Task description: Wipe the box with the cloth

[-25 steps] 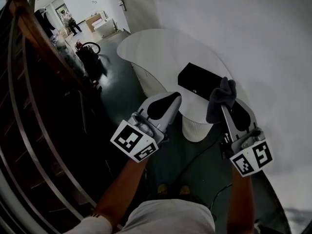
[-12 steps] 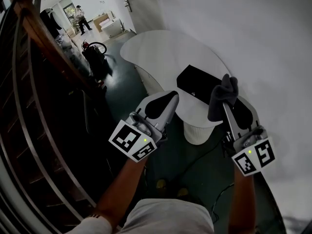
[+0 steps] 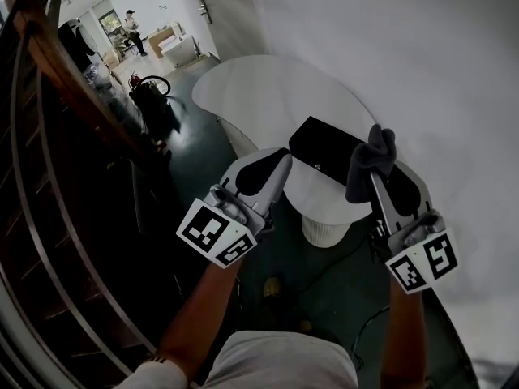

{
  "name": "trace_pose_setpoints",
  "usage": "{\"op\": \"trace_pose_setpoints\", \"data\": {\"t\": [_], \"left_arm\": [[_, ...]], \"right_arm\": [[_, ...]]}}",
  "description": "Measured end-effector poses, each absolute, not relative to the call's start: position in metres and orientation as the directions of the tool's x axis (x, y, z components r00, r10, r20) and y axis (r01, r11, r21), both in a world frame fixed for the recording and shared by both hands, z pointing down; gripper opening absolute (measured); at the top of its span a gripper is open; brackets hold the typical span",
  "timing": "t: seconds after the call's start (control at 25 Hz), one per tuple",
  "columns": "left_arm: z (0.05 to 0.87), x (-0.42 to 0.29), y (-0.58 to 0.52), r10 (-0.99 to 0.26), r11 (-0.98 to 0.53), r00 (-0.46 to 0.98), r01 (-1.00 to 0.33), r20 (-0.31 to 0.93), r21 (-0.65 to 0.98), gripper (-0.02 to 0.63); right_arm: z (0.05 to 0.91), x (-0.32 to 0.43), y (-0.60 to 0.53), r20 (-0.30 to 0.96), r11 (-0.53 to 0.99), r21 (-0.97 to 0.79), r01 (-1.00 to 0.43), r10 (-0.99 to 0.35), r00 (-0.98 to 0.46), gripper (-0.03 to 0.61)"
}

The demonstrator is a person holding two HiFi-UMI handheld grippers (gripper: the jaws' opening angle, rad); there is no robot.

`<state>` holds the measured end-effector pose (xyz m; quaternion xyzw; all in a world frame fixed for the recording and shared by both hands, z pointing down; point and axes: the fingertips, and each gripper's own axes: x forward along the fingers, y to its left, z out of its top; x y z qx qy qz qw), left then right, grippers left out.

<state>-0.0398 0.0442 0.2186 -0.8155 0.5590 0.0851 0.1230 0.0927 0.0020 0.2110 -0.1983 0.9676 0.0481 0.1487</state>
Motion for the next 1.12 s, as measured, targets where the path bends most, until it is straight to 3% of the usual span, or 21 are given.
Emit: {"op": "trace_pose_setpoints", "data": {"t": [1.12], "left_arm": [[0.235, -0.169, -0.110, -0.797, -0.539, 0.538, -0.839, -0.275, -0.078, 0.015]], "right_arm": [[0.218, -0.029, -0.115, -0.233, 0.780, 0.068, -0.622, -0.594, -0.770, 0.094]]}}
